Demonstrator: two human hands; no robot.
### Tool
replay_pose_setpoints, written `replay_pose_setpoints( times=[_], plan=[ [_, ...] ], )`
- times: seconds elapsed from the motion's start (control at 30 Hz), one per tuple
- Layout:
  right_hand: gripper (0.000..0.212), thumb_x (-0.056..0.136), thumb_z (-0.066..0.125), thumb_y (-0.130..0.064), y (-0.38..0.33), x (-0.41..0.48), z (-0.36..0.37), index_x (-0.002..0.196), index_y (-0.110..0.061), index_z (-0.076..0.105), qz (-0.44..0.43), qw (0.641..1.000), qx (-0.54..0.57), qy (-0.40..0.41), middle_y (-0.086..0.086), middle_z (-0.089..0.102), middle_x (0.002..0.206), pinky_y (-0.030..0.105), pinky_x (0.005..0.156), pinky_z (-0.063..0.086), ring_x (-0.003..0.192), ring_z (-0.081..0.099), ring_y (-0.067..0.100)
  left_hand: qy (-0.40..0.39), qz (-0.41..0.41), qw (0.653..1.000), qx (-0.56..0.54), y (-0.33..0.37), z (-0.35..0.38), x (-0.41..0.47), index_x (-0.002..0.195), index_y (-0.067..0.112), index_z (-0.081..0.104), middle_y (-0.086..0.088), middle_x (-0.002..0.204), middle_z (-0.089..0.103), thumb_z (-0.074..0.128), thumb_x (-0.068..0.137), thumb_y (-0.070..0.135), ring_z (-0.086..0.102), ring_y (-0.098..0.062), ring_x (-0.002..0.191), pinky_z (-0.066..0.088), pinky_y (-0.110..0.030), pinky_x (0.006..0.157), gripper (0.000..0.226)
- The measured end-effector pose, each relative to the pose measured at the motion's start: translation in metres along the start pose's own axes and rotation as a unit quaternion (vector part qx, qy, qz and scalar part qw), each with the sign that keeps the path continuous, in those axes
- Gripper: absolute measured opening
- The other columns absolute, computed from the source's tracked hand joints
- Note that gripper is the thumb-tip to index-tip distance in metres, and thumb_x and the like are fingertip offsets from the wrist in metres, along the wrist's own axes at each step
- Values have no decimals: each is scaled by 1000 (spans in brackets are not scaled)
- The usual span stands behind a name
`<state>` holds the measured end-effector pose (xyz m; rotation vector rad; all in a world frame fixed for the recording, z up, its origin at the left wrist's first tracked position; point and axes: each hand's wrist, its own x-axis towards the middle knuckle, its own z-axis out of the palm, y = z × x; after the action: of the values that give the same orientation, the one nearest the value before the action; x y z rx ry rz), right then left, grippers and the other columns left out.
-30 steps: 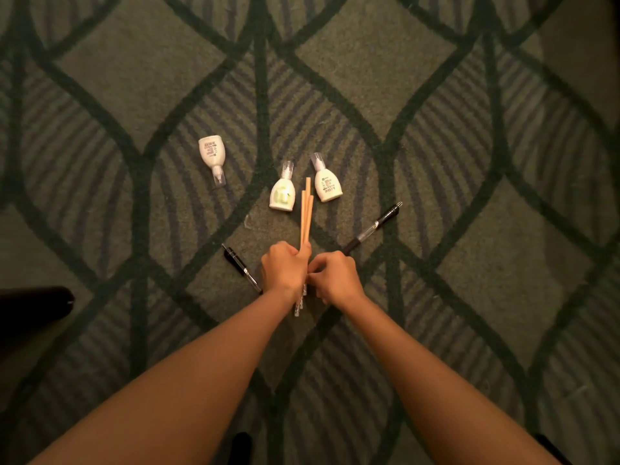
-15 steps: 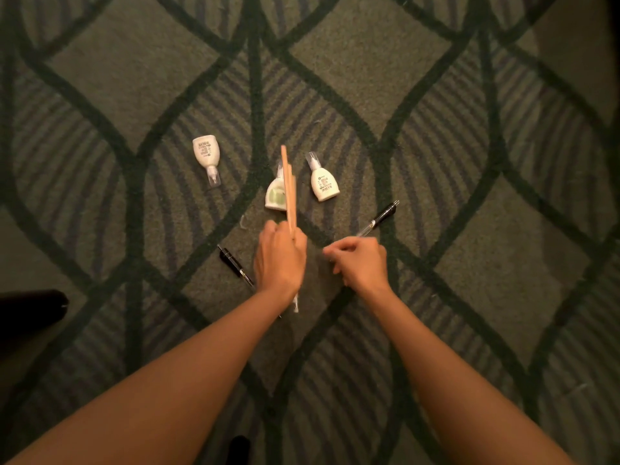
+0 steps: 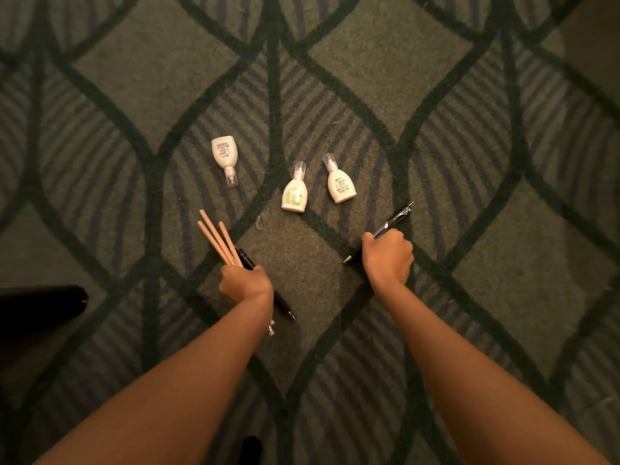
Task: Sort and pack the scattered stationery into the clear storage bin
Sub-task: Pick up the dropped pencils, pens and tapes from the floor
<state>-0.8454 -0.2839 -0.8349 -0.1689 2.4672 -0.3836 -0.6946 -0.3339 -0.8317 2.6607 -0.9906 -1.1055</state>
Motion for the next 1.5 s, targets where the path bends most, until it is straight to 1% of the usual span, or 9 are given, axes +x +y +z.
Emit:
replay_pose_setpoints(
  times=[0.3, 0.4, 0.63, 0.77, 0.97, 1.07, 1.17, 1.27, 1.5],
  plan=[
    [20, 77, 64, -21, -10, -10, 7, 61, -11, 57, -108, 983, 123, -87, 7, 64, 65, 32, 73, 51, 73, 63, 23, -16, 123, 992, -10, 19, -4, -10, 112, -4, 59, -20, 111, 61, 54, 91, 18, 58, -34, 106, 47, -41, 92, 30],
    [19, 76, 67, -16, -15, -25, 7, 62, -19, 56, -219, 950, 108, -193, -8, 53, 57, 17, 58, 40, 55, 49, 3, -19, 171, 985, -9, 34, -6, -7, 101, -8, 61, -25, 104, 60, 47, 94, 19, 57, -36, 100, 42, -39, 87, 31],
    [22, 81, 67, -17, -39, -37, 17, 67, -24, 53, -322, 885, 81, -326, -6, 60, 61, 29, 61, 46, 54, 53, 5, -46, 266, 960, -79, 55, -18, -8, 97, 6, 60, -8, 83, 60, 51, 94, 24, 54, -19, 77, 41, -27, 72, 20],
    [10, 87, 64, -14, -54, -40, 24, 79, -16, 59, -312, 869, 116, -367, -2, 57, 62, 26, 54, 45, 54, 50, 7, -39, 230, 960, -158, 63, -17, 5, 80, 12, 64, -11, 72, 63, 59, 88, 37, 65, -34, 79, 54, -47, 75, 27],
    [8, 85, 65, -18, -72, -39, 30, 81, -16, 71, -315, 879, 112, -339, 1, 66, 69, 23, 66, 45, 62, 55, 5, -28, 251, 962, -107, 78, -25, 20, 79, 11, 67, -11, 81, 68, 66, 84, 29, 67, -29, 87, 52, -38, 80, 19],
    [27, 85, 58, -21, -85, -29, 28, 60, -14, 65, -260, 942, 129, -170, 6, 63, 59, 27, 65, 45, 63, 59, 15, 53, 265, 961, -57, 94, -33, 34, 104, 5, 65, -16, 103, 68, 55, 91, 30, 60, -31, 101, 44, -36, 84, 30],
    [29, 92, 50, -32, -97, -17, 27, 82, -7, 61, -220, 974, 47, -21, 15, 67, 93, 33, 72, 41, 92, 60, 31, 62, 249, 966, -30, 107, -36, 50, 111, 8, 60, -13, 110, 65, 50, 93, 30, 59, -28, 105, 44, -37, 86, 30],
    [40, 94, 49, -35, -108, -13, 29, 113, 0, 54, -236, 971, -37, -34, 16, 61, 113, 35, 79, 41, 107, 56, 33, 42, 240, 970, 2, 116, -35, 61, 119, 7, 57, -13, 118, 61, 59, 88, 24, 56, -28, 112, 43, -36, 91, 35],
    [26, 93, 54, -20, -118, -12, 34, 113, -4, 58, -267, 952, -134, -64, 15, 60, 119, 34, 81, 44, 111, 56, 32, -25, 187, 982, 14, 111, -26, 75, 121, 2, 58, -13, 119, 62, 76, 76, 24, 59, -26, 108, 49, -36, 92, 52]
  ],
)
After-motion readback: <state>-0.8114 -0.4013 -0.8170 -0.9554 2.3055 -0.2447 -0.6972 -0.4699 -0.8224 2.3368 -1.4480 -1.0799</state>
